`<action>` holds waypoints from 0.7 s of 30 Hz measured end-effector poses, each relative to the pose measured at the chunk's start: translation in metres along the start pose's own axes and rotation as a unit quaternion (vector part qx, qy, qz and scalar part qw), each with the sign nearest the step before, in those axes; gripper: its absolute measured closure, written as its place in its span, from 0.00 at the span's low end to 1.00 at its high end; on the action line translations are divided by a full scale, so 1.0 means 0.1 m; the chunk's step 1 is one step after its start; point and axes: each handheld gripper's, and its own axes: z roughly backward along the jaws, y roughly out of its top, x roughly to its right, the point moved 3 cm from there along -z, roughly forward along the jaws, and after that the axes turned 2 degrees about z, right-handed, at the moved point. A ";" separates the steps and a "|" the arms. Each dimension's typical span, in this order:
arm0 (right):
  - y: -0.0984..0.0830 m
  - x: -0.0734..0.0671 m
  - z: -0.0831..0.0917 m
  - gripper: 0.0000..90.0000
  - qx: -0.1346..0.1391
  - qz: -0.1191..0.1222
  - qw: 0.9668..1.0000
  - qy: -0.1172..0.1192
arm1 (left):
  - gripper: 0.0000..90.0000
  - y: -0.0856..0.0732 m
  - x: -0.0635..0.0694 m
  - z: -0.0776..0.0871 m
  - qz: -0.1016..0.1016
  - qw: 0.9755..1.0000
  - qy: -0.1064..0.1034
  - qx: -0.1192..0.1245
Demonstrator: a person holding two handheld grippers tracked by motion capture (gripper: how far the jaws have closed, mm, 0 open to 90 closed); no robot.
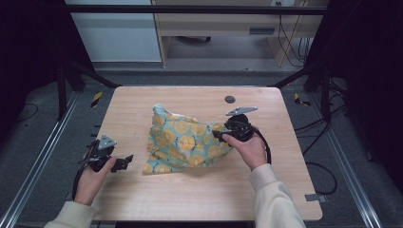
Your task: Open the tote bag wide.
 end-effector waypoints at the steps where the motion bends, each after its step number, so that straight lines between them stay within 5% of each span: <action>1: 0.00 0.00 0.00 0.55 0.000 0.000 1.000 0.000 | 0.07 0.00 0.00 0.00 0.000 1.000 0.000 0.000; 4: 0.07 -0.06 0.03 0.89 0.017 0.013 1.000 0.011 | 0.07 0.00 0.00 0.00 0.000 1.000 0.000 0.001; 6: 0.12 -0.08 0.06 0.98 0.026 0.015 0.999 0.020 | 0.07 0.00 0.00 0.00 -0.001 1.000 0.000 -0.001; 13: 0.33 -0.24 0.24 1.00 0.059 0.039 0.997 0.030 | 0.07 0.00 0.00 0.00 0.000 1.000 -0.001 -0.003; 16: 0.46 -0.48 0.47 1.00 0.100 0.059 0.992 0.043 | 0.07 0.01 -0.01 -0.03 0.001 1.000 0.002 -0.008; 21: 0.47 -0.79 0.68 1.00 0.120 0.097 0.986 0.060 | 0.07 0.00 -0.03 -0.04 0.005 1.000 0.005 -0.010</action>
